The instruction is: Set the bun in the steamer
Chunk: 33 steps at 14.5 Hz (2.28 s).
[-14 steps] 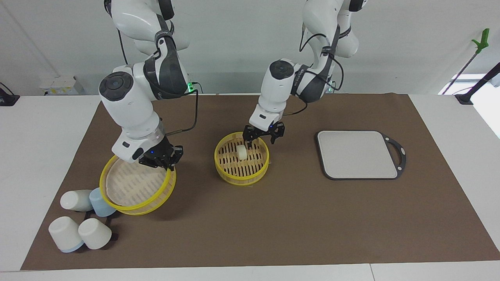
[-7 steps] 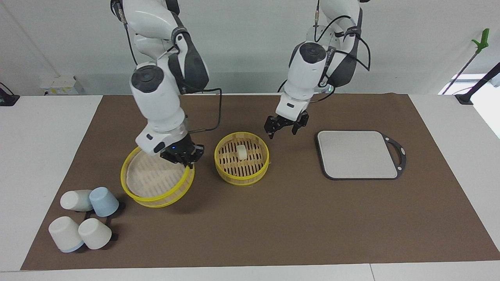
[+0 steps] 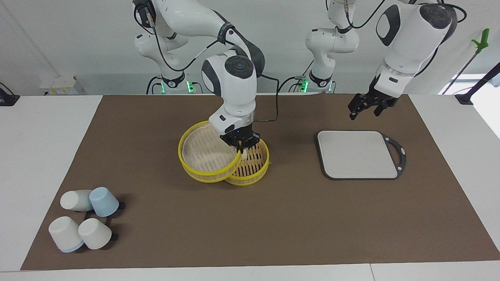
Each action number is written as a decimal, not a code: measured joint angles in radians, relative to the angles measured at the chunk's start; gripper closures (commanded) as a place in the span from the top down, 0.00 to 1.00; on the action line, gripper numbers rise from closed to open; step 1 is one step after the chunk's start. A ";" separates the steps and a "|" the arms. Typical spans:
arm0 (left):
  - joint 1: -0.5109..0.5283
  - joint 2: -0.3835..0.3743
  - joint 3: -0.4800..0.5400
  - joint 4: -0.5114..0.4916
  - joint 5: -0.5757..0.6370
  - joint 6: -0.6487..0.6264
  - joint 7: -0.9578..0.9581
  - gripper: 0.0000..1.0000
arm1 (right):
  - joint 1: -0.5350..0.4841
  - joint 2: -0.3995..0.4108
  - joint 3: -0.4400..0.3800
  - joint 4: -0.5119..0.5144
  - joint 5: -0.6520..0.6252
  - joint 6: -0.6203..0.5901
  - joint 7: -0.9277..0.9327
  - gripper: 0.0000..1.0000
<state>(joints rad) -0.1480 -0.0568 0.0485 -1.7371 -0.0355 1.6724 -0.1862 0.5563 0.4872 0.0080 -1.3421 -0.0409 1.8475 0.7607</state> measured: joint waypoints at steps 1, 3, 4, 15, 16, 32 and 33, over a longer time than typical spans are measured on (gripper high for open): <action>0.018 0.000 0.000 0.015 0.005 -0.026 0.031 1.00 | 0.014 0.021 0.000 0.021 0.000 0.000 0.022 0.00; 0.044 0.000 0.000 0.035 0.007 -0.077 0.073 1.00 | 0.039 0.057 -0.001 0.064 0.000 -0.003 0.058 0.00; 0.051 0.000 -0.001 0.042 0.007 -0.099 0.083 1.00 | 0.053 0.073 -0.001 0.088 0.000 -0.005 0.075 0.00; 0.046 0.003 -0.005 0.126 0.063 -0.218 0.170 1.00 | 0.122 0.146 0.002 0.161 -0.001 -0.005 0.100 0.00; 0.031 0.008 0.010 0.128 0.063 -0.219 0.170 1.00 | 0.131 0.146 0.004 0.162 -0.001 -0.003 0.084 0.00; -0.021 0.026 0.071 0.134 0.028 -0.156 0.177 1.00 | 0.158 0.130 0.001 0.060 -0.019 0.046 0.013 0.00; -0.022 0.026 0.071 0.134 0.027 -0.155 0.177 1.00 | 0.158 0.125 0.001 0.052 -0.019 0.053 0.013 0.00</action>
<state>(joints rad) -0.1705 -0.0308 0.1197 -1.6029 -0.0084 1.5169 -0.0095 0.7140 0.6123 0.0089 -1.2901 -0.0599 1.9007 0.7739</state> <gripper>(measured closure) 0.000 0.903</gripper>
